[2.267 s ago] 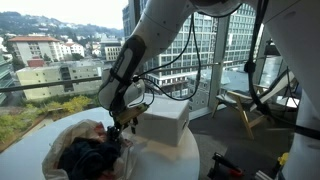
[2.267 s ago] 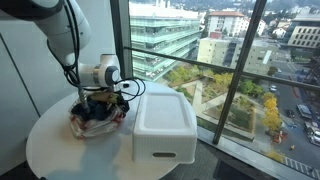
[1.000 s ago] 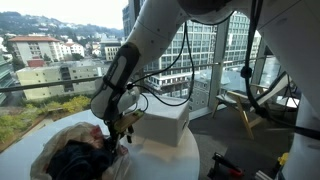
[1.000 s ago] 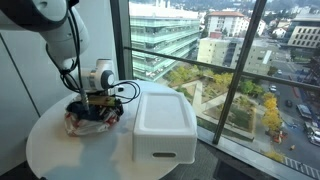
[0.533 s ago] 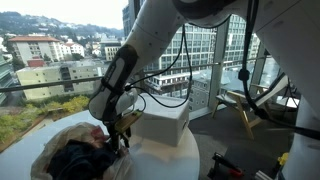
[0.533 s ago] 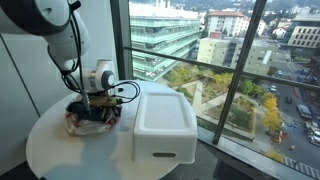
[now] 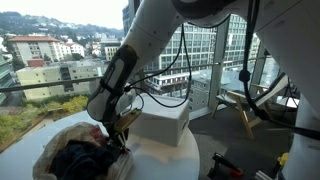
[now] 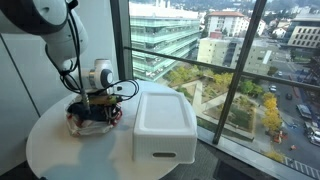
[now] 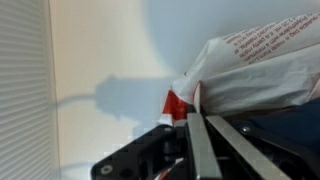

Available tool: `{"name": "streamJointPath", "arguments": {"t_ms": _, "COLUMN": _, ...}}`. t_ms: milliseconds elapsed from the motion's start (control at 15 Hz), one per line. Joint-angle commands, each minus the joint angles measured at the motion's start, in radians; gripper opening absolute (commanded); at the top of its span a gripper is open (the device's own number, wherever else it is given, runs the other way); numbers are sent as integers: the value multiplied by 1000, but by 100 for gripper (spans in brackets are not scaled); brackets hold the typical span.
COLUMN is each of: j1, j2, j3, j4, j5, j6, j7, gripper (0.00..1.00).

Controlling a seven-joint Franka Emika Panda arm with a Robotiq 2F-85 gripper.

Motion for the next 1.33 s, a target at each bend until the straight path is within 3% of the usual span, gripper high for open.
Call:
{"name": "streamJointPath", "arguments": {"t_ms": 0, "j1": 71, "j2": -45, "j3": -76, "j4": 10, "j5": -90, "j6": -80, "j7": 108, "gripper": 0}}
{"name": "streamJointPath", "arguments": {"t_ms": 200, "j1": 112, "j2": -77, "j3": -116, "j4": 20, "j5": -167, "j6": -186, "j7": 200, "gripper": 0}}
{"name": "streamJointPath", "arguments": {"t_ms": 600, "j1": 116, "j2": -163, "j3": -103, "j4": 46, "j5": -198, "j6": -384, "j7": 285, "gripper": 0}}
{"name": "streamJointPath", "arguments": {"t_ms": 933, "j1": 74, "j2": -194, "j3": -60, "j4": 155, "j5": -134, "j6": -723, "j7": 226, "gripper": 0}}
{"name": "streamJointPath", "arguments": {"t_ms": 1133, "j1": 60, "j2": -191, "j3": -45, "j4": 222, "j5": -132, "j6": -836, "j7": 220, "gripper": 0}}
{"name": "streamJointPath", "arguments": {"t_ms": 1267, "j1": 19, "j2": -130, "j3": -26, "j4": 277, "j5": -73, "j6": -902, "j7": 132, "gripper": 0}}
